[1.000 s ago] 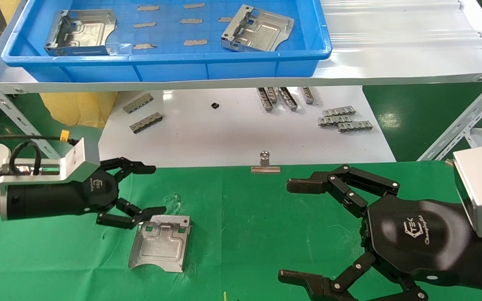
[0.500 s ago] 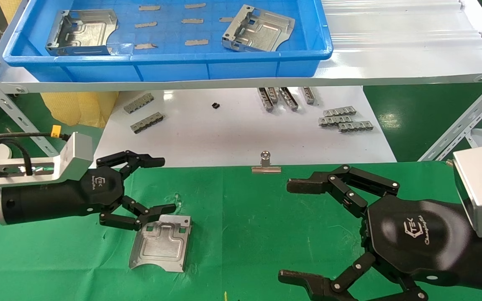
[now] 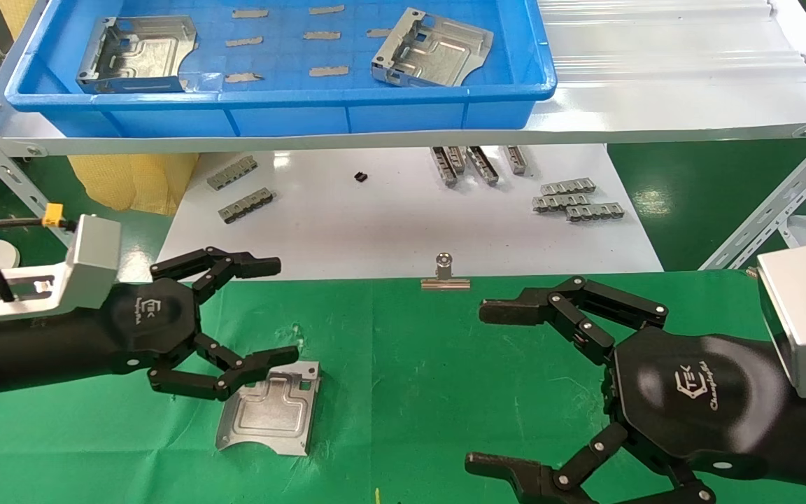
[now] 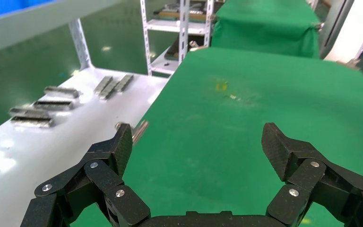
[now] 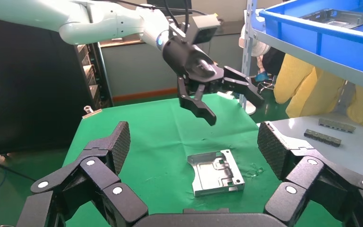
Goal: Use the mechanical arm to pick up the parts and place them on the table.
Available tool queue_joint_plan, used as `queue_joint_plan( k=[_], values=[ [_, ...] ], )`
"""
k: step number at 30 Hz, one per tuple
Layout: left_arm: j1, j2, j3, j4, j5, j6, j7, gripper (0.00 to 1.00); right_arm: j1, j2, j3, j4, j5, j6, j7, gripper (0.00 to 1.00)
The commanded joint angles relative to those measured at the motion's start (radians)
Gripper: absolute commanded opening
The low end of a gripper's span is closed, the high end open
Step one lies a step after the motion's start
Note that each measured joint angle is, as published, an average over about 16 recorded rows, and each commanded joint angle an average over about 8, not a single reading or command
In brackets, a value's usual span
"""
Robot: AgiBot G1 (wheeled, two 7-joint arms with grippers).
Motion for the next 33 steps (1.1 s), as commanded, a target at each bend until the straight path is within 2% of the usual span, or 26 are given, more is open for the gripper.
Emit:
queue_joint_plan(
  k=[1, 23, 33],
  values=[
    [0.021, -0.012, -0.019, -0.042, -0.011, -0.004, -0.022, 1.0, 0.0, 0.0, 0.0, 0.0, 0.0, 0.0, 0.0, 1.0],
    [0.253, -0.146, -0.221, -0.506, -0.133, -0.042, -0.266, 1.0, 0.0, 0.0, -0.001, 0.0, 0.001, 0.0, -0.001, 1.0],
    [0.307, -0.177, -0.268, -0.614, -0.163, -0.05, -0.315, 1.0, 0.0, 0.001, -0.001, 0.0, 0.001, 0.001, -0.001, 1.0]
  ],
)
